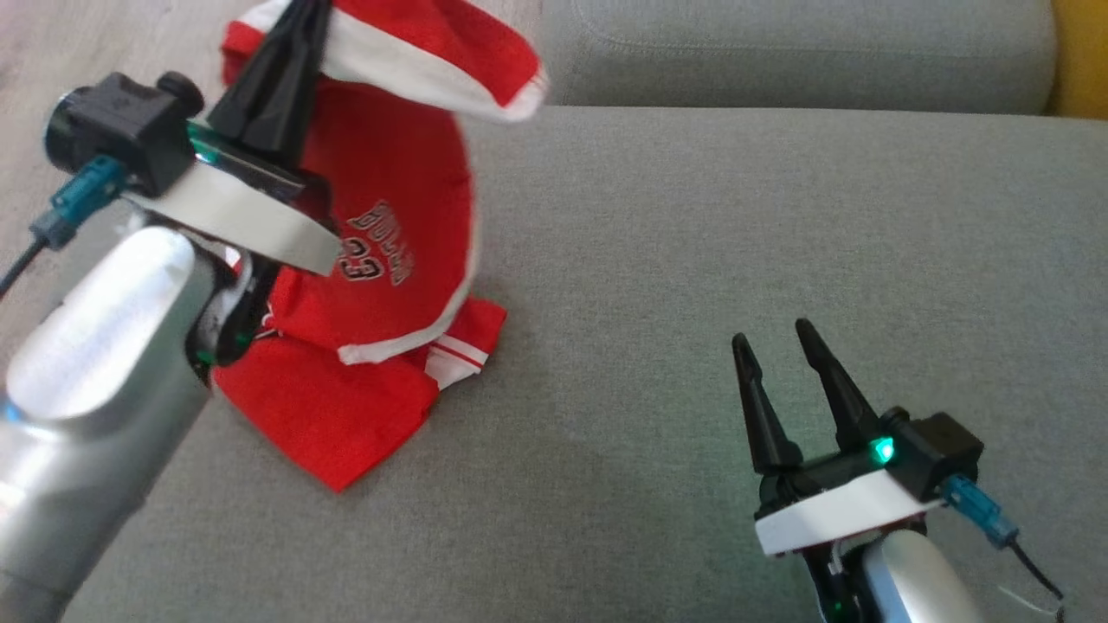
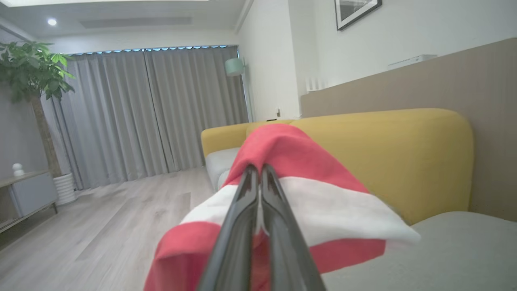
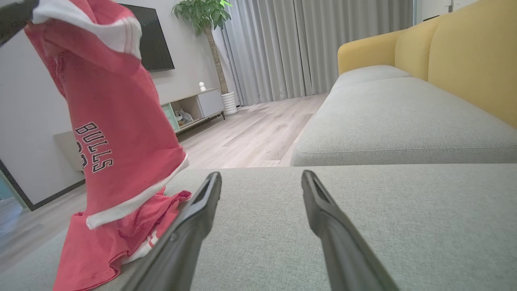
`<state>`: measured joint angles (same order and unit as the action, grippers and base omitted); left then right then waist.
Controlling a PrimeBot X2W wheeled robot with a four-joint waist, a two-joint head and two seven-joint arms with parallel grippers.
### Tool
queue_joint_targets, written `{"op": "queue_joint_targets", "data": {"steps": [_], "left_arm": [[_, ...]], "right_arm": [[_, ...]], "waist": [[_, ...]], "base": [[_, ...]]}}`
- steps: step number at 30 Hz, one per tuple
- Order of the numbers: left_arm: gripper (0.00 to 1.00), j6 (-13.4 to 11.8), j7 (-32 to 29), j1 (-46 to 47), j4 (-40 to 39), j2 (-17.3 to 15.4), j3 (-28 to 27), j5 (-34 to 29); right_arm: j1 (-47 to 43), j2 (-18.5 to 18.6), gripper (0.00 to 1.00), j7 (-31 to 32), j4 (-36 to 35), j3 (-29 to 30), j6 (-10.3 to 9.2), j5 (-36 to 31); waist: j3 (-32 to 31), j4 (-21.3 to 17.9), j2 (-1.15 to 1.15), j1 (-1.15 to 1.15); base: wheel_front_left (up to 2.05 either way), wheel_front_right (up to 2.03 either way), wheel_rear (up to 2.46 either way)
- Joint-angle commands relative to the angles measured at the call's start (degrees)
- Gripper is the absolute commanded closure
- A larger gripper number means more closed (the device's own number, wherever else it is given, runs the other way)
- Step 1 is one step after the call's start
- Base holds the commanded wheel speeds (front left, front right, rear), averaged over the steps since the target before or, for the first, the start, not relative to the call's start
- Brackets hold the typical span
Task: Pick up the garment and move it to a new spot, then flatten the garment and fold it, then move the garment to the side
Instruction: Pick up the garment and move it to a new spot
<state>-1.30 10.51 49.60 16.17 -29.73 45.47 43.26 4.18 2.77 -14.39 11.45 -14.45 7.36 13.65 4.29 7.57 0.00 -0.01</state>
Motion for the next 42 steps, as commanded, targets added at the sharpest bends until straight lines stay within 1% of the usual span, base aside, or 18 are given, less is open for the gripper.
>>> {"op": "queue_joint_targets", "data": {"steps": [1,6,8,10,11,16,22,26,29,32,33,34,36,39,42], "left_arm": [[1.00,-0.9,-0.5,1.7,-2.8,-2.6,-2.6,-0.4],[1.00,-3.5,-3.1,0.5,-10.9,-2.5,-1.8,-0.3],[1.00,-4.4,-4.6,0.3,-14.5,-2.0,-0.6,-0.9],[1.00,-4.8,-5.7,0.4,-16.2,-1.3,0.4,-1.3],[1.00,-4.8,-5.7,0.4,-16.2,-1.3,0.4,-1.3],[1.00,-6.1,-7.7,1.1,-18.0,0.2,2.3,-2.7],[1.00,-6.5,-9.8,2.2,-16.9,1.0,4.2,-4.0],[1.00,-6.1,-11.1,4.1,-13.4,1.7,5.2,-4.9],[1.00,-5.1,-11.9,5.9,-9.5,2.5,6.1,-5.5],[1.00,-3.6,-11.8,7.9,-4.6,4.3,6.6,-5.4],[0.62,-2.9,-11.6,8.7,-2.7,4.8,6.9,-5.6],[0.00,-2.5,-11.1,9.6,-0.7,5.2,7.2,-6.2],[0.00,-1.5,-10.2,12.1,3.5,5.1,9.3,-9.9],[0.00,-1.0,-7.5,13.5,8.1,6.5,7.9,-9.1],[0.00,-0.4,-5.3,14.2,10.8,6.0,6.7,-8.4]], "right_arm": [[0.7,0.1,0.00,-0.6,-1.7,-1.4,0.13,0.3],[0.7,0.1,0.00,-0.6,-2.1,-1.4,0.13,1.2],[0.9,0.1,0.00,-0.6,-2.6,-1.4,0.13,1.6],[1.1,0.1,0.00,-0.6,-2.9,-1.2,0.13,1.9],[1.1,0.1,0.00,-0.6,-2.9,-1.2,0.13,1.9],[2.2,0.1,0.00,-0.6,-3.6,-0.3,0.13,3.0],[3.9,0.1,0.00,-0.6,-5.8,0.4,0.13,4.8],[5.0,0.1,0.00,-0.6,-7.8,0.5,0.13,6.8],[5.8,0.1,0.00,-0.6,-9.1,-0.4,0.13,8.1],[6.2,0.1,0.00,-0.6,-10.1,-0.9,0.13,9.3],[6.2,0.1,0.00,-0.6,-10.3,-0.9,0.13,9.6],[6.3,0.1,0.00,-0.6,-10.4,-1.0,0.13,9.9],[6.4,0.1,0.00,-0.6,-10.7,-1.0,0.13,10.3],[6.3,0.1,0.00,-0.6,-11.0,-0.2,0.13,10.6],[6.1,0.1,0.00,-0.6,-11.1,0.6,0.13,10.6]], "waist": [[-0.4,-0.3,0.00,0.01],[-0.8,-2.0,0.00,0.01],[-0.7,-3.8,0.00,0.01],[-0.6,-5.4,0.00,0.01],[-0.6,-5.4,0.00,0.01],[0.5,-10.7,0.00,0.01],[3.1,-18.7,0.00,0.01],[5.4,-23.9,0.00,0.01],[7.5,-27.8,0.00,0.01],[9.3,-30.7,0.00,0.01],[9.8,-31.4,0.00,0.01],[10.3,-31.9,0.00,0.01],[11.0,-32.5,0.00,0.01],[11.5,-31.9,0.00,0.01],[11.1,-29.9,0.00,0.01]], "base": [[0.00,0.00,0.00],[0.00,0.00,0.00],[0.00,0.00,0.00],[0.00,0.00,0.00],[0.00,0.00,0.00],[0.00,0.00,0.00],[0.00,0.00,0.00],[0.00,0.00,0.00],[0.00,0.00,0.00],[0.00,0.00,0.00],[0.00,0.00,0.00],[0.00,0.00,0.00],[0.00,0.00,0.00],[0.00,0.00,0.00],[0.00,0.00,0.00]]}}
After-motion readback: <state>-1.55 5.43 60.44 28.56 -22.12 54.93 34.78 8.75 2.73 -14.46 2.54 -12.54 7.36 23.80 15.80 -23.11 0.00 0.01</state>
